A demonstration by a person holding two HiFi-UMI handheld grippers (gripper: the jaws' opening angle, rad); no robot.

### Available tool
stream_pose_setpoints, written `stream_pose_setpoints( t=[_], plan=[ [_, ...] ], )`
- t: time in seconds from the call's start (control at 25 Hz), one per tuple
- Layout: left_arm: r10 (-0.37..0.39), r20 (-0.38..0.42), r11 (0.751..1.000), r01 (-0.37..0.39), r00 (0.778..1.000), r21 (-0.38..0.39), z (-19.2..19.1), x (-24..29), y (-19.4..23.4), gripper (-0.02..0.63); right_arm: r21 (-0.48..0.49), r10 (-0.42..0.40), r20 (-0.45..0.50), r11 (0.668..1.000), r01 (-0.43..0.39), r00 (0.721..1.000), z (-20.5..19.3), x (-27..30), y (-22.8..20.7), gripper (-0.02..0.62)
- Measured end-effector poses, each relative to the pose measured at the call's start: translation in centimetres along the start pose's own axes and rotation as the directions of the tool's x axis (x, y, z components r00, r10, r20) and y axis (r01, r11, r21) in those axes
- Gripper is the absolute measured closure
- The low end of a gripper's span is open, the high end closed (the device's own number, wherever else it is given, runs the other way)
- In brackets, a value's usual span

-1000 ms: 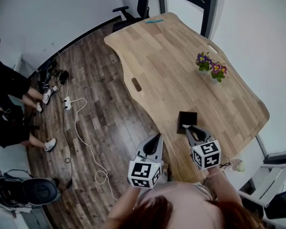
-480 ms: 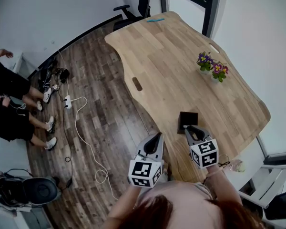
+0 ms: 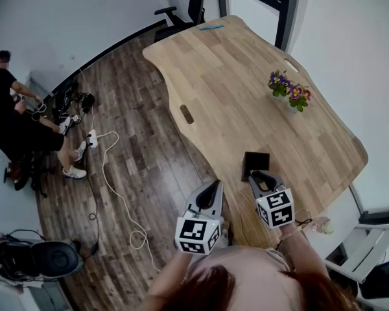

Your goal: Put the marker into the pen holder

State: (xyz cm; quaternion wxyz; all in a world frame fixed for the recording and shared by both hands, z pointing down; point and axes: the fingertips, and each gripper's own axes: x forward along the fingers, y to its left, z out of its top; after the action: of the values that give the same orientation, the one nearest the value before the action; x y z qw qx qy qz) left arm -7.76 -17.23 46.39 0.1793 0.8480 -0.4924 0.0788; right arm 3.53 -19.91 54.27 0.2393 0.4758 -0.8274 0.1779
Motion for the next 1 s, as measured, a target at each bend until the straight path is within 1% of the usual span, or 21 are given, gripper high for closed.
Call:
stream_pose_setpoints(
  t=[0.4, 0.6, 0.72, 1.0],
  plan=[
    [0.016, 0.01, 1.0, -0.016, 1.0, 0.0, 0.5, -0.1, 0.4, 0.604, 0.003, -0.02, 0.047, 1.0, 0.02, 0.999, 1.1, -0.9, -0.2, 0.505],
    [0.02, 0.018, 1.0, -0.02, 1.0, 0.008, 0.9, -0.3, 0.3, 0.604, -0.003, -0.035, 0.088, 0.999, 0.036, 0.995, 1.7, -1.9, -0.3, 0.505],
    [0.03, 0.026, 1.0, -0.03, 0.999, 0.0, 1.0, -0.5, 0.4, 0.604, -0.01, -0.047, 0.113, 0.999, 0.049, 0.992, 2.0, -2.6, -0.3, 0.505],
    [0.038, 0.035, 0.999, -0.038, 0.999, 0.001, 1.5, -0.9, -0.2, 0.604, 0.015, -0.073, 0.172, 0.997, 0.071, 0.982, 2.4, -4.9, -0.6, 0.506]
  ],
)
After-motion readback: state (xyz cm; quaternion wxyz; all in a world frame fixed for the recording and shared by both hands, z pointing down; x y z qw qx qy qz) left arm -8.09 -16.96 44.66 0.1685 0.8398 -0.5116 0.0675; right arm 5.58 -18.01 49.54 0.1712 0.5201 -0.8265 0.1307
